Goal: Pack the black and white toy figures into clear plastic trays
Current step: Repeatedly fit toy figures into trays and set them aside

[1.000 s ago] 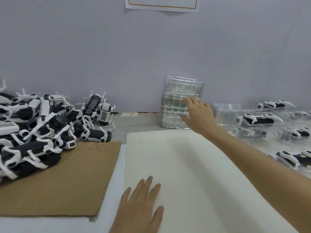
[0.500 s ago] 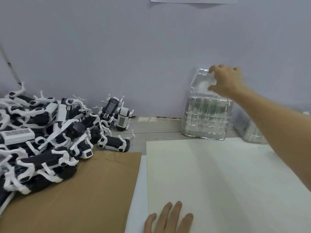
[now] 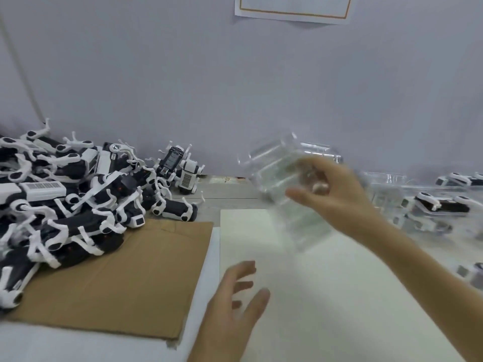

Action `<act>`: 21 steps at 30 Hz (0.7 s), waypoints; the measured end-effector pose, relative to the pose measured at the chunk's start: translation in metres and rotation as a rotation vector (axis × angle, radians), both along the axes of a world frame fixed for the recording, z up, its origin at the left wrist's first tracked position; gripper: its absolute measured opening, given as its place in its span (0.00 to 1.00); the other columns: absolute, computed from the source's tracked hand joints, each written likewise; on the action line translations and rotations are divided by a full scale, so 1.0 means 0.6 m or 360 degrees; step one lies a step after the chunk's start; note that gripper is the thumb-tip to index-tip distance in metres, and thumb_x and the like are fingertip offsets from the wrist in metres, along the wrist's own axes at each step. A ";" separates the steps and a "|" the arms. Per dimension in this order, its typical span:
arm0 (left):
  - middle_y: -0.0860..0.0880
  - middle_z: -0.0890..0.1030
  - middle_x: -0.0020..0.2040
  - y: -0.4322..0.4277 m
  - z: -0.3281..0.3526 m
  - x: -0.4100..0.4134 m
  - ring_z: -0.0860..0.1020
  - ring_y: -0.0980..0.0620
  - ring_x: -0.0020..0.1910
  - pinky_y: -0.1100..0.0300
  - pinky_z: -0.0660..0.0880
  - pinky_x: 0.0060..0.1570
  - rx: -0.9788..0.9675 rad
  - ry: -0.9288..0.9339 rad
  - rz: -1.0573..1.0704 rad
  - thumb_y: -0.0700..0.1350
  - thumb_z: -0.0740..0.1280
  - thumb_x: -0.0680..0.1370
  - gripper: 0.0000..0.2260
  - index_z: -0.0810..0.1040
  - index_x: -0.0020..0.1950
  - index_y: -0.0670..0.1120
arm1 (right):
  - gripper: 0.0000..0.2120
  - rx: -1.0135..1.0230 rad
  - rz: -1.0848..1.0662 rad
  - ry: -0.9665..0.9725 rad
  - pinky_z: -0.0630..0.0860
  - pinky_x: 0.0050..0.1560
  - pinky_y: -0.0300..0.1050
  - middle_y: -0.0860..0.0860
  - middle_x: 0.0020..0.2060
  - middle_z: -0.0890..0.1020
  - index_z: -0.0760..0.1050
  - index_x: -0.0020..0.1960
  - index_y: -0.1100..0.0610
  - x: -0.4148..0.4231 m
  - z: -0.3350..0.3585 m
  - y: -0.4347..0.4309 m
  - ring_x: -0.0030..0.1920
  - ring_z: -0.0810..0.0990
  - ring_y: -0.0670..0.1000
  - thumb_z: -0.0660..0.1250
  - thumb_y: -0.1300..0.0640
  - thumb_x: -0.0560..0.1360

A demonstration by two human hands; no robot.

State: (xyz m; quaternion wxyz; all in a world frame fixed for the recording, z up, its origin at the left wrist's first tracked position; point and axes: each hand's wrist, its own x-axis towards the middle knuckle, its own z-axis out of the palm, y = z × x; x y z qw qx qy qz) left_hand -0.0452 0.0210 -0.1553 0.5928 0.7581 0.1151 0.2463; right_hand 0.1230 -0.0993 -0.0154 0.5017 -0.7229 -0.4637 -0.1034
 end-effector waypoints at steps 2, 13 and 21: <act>0.55 0.84 0.53 0.004 0.020 -0.003 0.83 0.55 0.48 0.62 0.77 0.44 -0.0308 -0.0266 0.0068 0.62 0.73 0.70 0.19 0.78 0.56 0.55 | 0.14 0.0004 0.0217 0.0311 0.74 0.41 0.39 0.46 0.40 0.79 0.81 0.50 0.44 -0.048 -0.048 -0.003 0.42 0.77 0.44 0.78 0.60 0.70; 0.40 0.86 0.43 0.001 0.038 -0.017 0.86 0.43 0.42 0.61 0.79 0.33 -0.0725 -0.0405 0.0106 0.46 0.67 0.71 0.11 0.84 0.46 0.41 | 0.17 -0.0151 0.0228 0.0209 0.78 0.41 0.41 0.46 0.41 0.82 0.80 0.55 0.46 -0.081 -0.046 -0.011 0.44 0.82 0.49 0.78 0.59 0.70; 0.34 0.84 0.41 0.002 0.009 -0.001 0.85 0.40 0.39 0.58 0.80 0.28 -0.0947 -0.0107 -0.0051 0.36 0.66 0.76 0.08 0.82 0.40 0.36 | 0.16 0.0259 -0.0580 -0.0720 0.71 0.55 0.32 0.49 0.47 0.82 0.80 0.61 0.54 0.098 0.108 0.034 0.44 0.80 0.43 0.70 0.65 0.75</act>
